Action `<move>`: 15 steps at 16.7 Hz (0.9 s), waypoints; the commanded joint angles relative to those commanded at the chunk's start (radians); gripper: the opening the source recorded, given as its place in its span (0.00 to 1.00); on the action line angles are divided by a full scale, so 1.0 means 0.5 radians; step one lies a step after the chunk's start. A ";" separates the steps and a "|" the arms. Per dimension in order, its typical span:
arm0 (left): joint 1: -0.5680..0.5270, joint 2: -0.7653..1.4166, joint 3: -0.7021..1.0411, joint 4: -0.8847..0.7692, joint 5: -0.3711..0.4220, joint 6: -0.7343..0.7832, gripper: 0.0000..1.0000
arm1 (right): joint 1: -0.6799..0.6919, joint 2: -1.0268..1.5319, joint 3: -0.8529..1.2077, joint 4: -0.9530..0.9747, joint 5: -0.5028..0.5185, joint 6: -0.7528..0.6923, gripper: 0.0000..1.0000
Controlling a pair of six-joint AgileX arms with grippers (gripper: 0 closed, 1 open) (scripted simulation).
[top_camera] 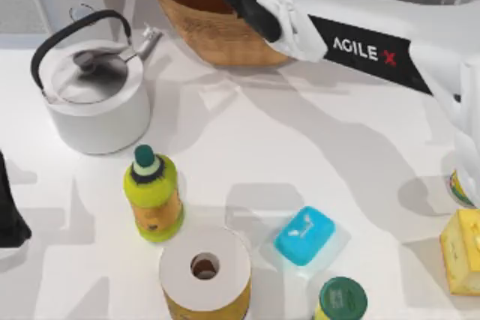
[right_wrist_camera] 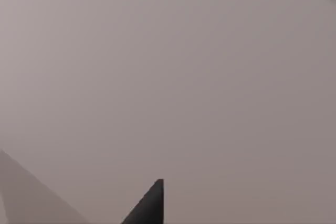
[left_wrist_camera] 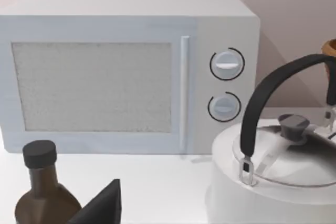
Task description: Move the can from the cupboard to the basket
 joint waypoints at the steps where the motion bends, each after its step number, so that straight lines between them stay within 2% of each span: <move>1: 0.000 0.000 0.000 0.000 0.000 0.000 1.00 | 0.000 0.000 0.000 0.000 0.000 0.000 1.00; 15: 0.000 0.000 0.000 0.000 0.000 0.000 1.00 | 0.000 0.000 0.000 0.000 0.000 0.000 1.00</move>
